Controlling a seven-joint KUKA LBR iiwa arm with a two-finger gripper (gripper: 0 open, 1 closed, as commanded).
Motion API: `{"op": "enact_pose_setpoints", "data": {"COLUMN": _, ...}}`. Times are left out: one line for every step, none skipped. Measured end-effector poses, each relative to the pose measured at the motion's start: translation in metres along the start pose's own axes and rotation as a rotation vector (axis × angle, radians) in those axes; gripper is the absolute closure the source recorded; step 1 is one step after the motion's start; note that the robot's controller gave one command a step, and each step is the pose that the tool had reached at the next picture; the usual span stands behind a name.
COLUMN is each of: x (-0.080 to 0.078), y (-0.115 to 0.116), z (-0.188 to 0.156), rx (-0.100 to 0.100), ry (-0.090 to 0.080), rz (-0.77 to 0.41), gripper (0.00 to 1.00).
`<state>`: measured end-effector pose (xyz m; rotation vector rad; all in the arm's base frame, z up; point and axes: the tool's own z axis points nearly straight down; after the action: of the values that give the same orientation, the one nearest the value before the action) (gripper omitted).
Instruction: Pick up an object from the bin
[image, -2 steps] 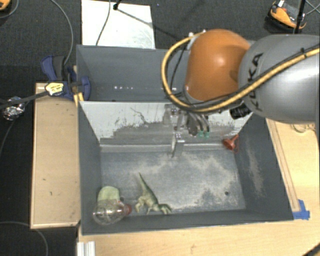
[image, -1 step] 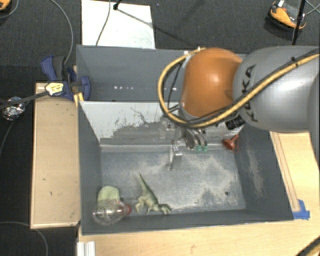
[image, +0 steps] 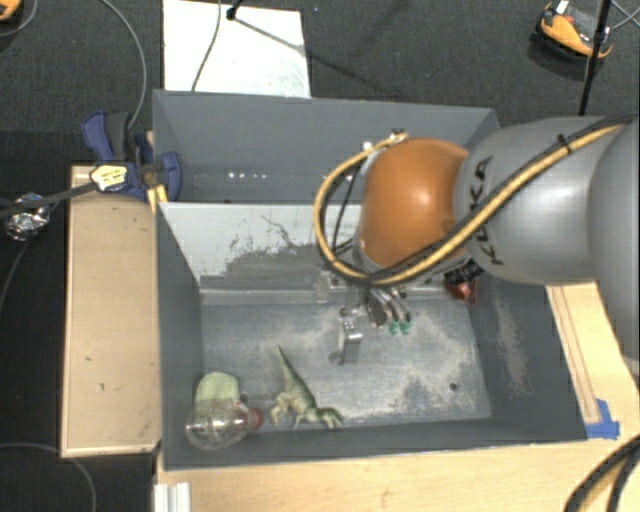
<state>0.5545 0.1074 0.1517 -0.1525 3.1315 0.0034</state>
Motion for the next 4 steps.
{"op": "enact_pose_setpoints", "data": {"x": 0.022, "y": 0.023, "z": 0.029, "rx": 0.002, "ry": -0.001, "rz": -0.056, "gripper": 0.00}}
{"op": "enact_pose_setpoints", "data": {"x": 0.048, "y": 0.048, "z": 0.057, "rx": -0.001, "ry": -0.003, "rz": -0.108, "gripper": 0.00}}
{"op": "enact_pose_setpoints", "data": {"x": 0.058, "y": 0.056, "z": 0.068, "rx": 0.001, "ry": -0.001, "rz": -0.129, "gripper": 0.00}}
{"op": "enact_pose_setpoints", "data": {"x": 0.061, "y": 0.057, "z": 0.059, "rx": -0.005, "ry": -0.011, "rz": -0.345, "gripper": 1.00}}
